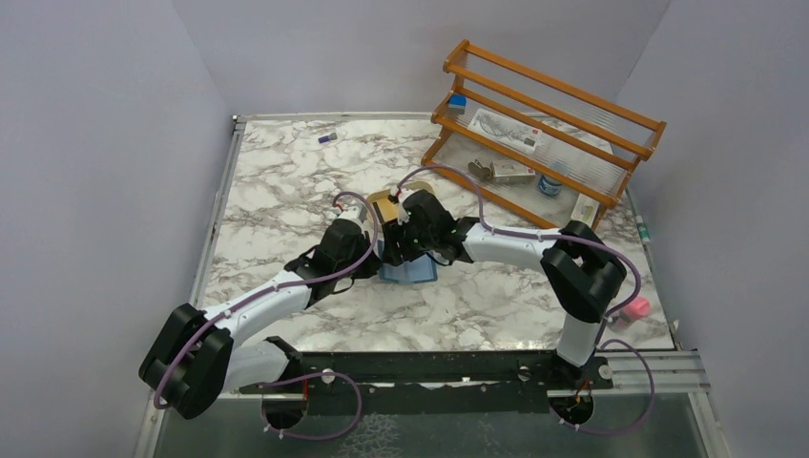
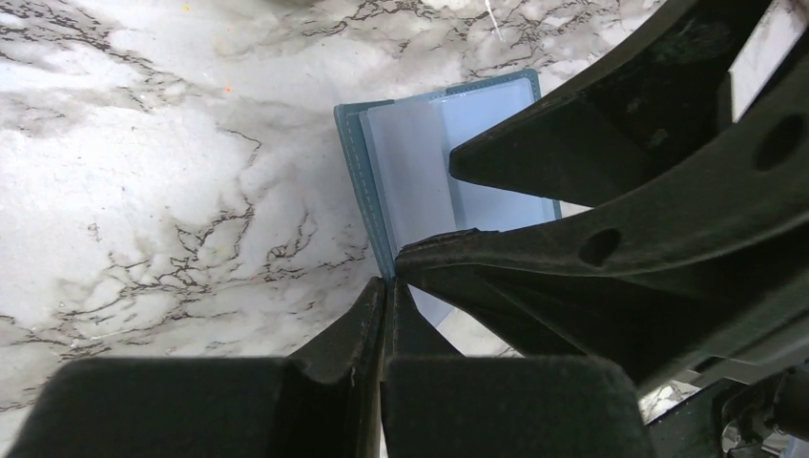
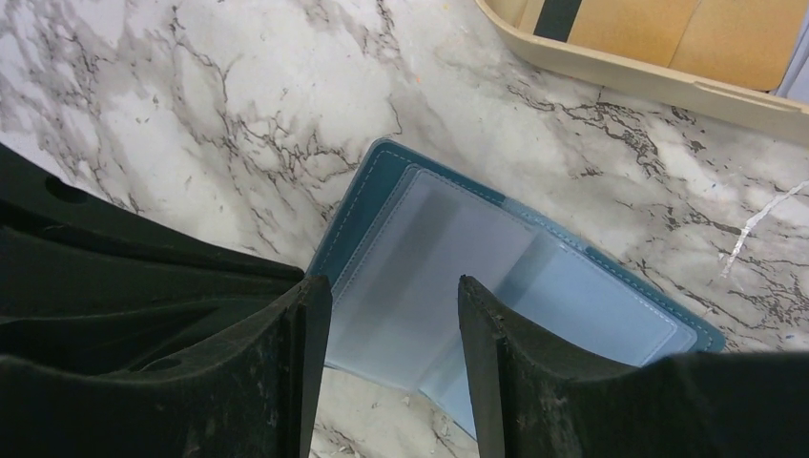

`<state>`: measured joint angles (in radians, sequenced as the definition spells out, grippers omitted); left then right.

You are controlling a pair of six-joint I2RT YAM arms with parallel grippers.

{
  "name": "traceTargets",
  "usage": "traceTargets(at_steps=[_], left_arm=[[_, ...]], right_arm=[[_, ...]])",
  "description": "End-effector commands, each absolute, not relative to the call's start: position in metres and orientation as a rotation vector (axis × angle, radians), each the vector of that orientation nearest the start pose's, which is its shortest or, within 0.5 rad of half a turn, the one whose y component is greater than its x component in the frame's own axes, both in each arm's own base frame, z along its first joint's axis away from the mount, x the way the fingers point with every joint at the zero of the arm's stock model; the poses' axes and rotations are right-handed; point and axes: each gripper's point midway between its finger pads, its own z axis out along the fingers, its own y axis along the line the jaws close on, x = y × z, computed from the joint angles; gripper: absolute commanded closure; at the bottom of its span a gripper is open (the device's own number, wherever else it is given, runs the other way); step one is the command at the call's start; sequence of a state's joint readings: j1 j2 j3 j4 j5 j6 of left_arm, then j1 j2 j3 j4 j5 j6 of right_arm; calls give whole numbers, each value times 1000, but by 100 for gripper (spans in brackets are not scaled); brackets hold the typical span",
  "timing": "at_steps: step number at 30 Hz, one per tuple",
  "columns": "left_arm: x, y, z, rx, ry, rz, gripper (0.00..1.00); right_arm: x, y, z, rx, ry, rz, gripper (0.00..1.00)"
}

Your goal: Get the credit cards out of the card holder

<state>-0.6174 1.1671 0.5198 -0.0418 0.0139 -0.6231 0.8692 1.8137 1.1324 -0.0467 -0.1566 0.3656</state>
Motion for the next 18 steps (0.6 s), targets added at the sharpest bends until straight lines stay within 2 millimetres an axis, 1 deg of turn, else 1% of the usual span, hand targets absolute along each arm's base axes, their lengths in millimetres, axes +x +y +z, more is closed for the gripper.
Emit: traceTargets(at_steps=[1, 7, 18], left_arm=[[253, -212, 89, 14, 2294, -681, 100], [252, -211, 90, 11, 2290, -682, 100], [249, -209, 92, 13, 2286, -683, 100]], right_arm=[[268, 391, 63, -691, 2330, 804, 43], [268, 379, 50, -683, 2364, 736, 43], [260, 358, 22, -702, 2425, 637, 43]])
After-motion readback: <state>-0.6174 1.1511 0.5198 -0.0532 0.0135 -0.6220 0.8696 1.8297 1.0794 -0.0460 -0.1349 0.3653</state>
